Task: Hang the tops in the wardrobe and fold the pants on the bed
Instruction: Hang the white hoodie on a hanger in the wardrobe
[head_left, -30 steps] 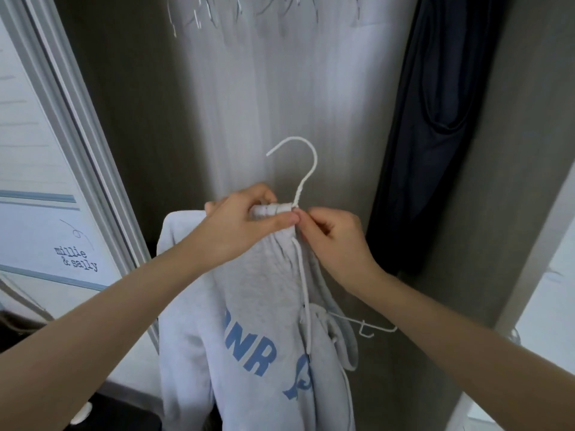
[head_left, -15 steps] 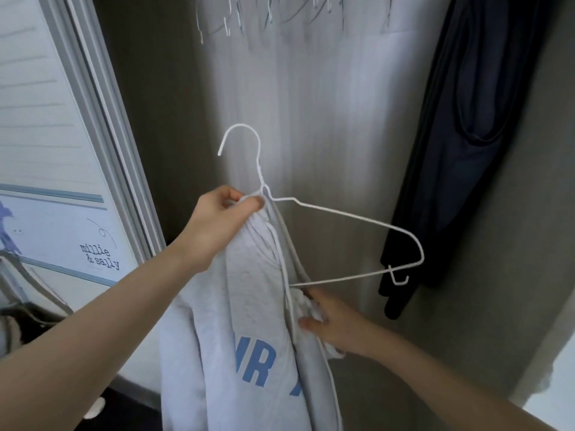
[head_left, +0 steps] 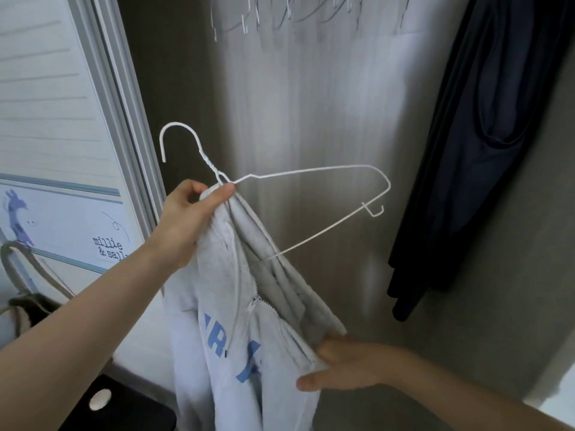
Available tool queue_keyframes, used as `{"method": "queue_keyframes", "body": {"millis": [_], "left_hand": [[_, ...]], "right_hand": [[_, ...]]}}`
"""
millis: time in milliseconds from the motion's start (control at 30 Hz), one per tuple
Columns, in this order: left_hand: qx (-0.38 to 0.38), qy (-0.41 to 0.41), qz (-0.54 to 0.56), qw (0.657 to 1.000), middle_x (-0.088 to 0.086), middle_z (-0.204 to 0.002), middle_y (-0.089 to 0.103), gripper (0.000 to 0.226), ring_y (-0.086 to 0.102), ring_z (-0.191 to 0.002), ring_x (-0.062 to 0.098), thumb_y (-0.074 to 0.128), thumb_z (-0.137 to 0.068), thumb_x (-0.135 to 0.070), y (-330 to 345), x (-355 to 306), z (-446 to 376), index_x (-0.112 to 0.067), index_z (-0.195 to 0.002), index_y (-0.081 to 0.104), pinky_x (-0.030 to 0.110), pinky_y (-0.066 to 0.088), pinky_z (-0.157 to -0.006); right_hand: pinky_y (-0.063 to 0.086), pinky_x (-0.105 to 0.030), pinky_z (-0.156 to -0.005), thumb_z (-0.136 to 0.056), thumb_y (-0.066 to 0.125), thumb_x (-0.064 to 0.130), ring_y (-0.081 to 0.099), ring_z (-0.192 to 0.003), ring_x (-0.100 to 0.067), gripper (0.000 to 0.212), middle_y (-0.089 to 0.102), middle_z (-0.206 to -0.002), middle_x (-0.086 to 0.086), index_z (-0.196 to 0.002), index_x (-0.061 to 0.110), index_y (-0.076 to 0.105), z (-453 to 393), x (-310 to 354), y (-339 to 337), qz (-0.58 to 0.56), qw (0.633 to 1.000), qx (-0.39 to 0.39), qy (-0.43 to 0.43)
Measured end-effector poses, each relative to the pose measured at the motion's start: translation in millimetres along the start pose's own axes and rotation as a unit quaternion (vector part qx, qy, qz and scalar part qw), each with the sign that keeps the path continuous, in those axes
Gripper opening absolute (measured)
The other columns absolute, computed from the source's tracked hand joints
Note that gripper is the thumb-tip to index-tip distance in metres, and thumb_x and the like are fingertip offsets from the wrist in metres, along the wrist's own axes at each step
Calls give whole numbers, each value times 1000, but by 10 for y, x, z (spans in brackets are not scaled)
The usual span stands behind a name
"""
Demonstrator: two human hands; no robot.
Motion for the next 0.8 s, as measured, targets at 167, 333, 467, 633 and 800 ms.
{"method": "queue_keyframes", "body": {"millis": [167,333,467,633,800], "left_hand": [[47,114,-163,979,12,-74,55,54,54,-66,18,76,-72,-55,-252,83,19,-7,-83,51,35,44,-60],[76,157,-330,928,3,-63,49,45,48,-58,19,72,-76,-56,-422,168,9,-19,-75,46,33,39,-57],[89,162,-415,891,-1,-62,52,38,53,-61,19,71,-80,-48,-330,213,72,-26,-73,41,30,37,-55],[120,177,-436,874,5,-75,59,36,59,-79,31,67,-85,-47,161,250,197,-18,-87,45,44,45,-84],[98,188,-284,935,1,-79,61,33,59,-78,21,72,-82,-42,416,215,246,-17,-86,52,41,48,-78]], "right_hand": [[6,-57,-109,-81,36,75,13,-139,-33,75,30,-152,2,-146,40,20,141,-274,-239,248,961,-70,100],[29,-40,-92,-93,33,62,32,-118,-26,51,39,-138,8,-139,39,31,341,-326,-567,355,906,-210,99],[41,-33,-77,-99,39,42,32,-94,-18,27,47,-116,6,-125,36,46,444,-216,-837,378,878,-293,20],[44,-36,-76,-95,50,25,31,-95,-16,14,44,-103,5,-109,27,51,386,356,-1196,402,850,-322,-112],[46,-39,-83,-87,64,23,42,-107,-23,39,45,-117,-6,-122,16,50,355,759,-1347,231,820,-508,-126]]}}
Point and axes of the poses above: each hand's wrist, its own z-axis away from the middle knuckle, its own y-axis out of the palm, x = y × z, the point moved 1 cm from there along -z, towards the middle knuckle
